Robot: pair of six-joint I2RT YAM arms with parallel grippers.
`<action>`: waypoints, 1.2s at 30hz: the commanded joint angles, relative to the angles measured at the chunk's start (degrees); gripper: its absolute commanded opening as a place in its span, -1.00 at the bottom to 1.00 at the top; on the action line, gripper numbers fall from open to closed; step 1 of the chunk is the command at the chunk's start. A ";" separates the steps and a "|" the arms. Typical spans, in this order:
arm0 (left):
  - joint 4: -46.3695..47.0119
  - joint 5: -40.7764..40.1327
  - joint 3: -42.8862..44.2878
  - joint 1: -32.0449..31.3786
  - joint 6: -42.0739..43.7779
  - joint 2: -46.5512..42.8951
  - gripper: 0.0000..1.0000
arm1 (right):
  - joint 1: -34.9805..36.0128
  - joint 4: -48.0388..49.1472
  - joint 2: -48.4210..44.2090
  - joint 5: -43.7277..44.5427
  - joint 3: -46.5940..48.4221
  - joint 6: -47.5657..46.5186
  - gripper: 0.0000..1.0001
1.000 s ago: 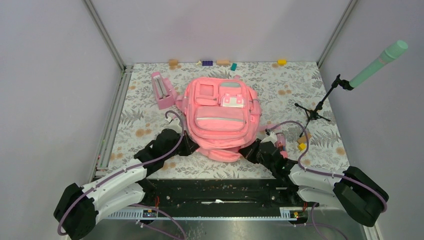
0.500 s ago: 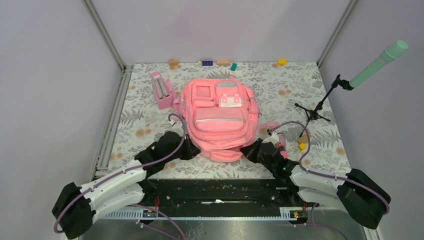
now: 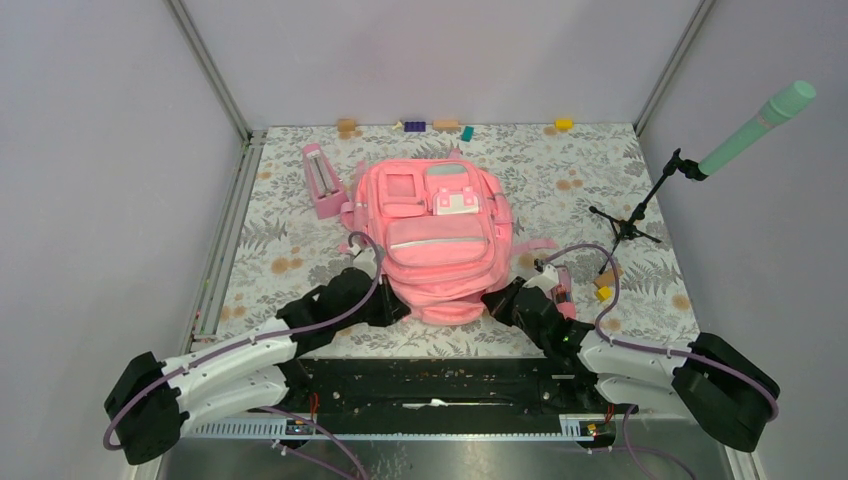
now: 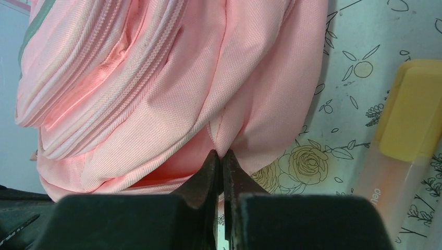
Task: Pack the student bag
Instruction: Zip the student bag at the center of the board.
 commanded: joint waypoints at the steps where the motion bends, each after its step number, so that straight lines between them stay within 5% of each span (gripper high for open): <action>1: 4.00 -0.05 3.68 -3.06 -2.76 0.83 -1.00 | 1.59 5.80 0.76 6.84 2.44 1.53 -1.00; 17: 11.14 -7.42 8.26 -12.69 -7.37 9.59 -1.00 | 4.88 8.26 3.80 12.06 3.29 1.98 -1.00; 36: 19.44 -8.05 15.31 -15.25 -8.54 24.31 -1.00 | 7.88 8.94 3.75 15.80 3.47 -1.49 -1.00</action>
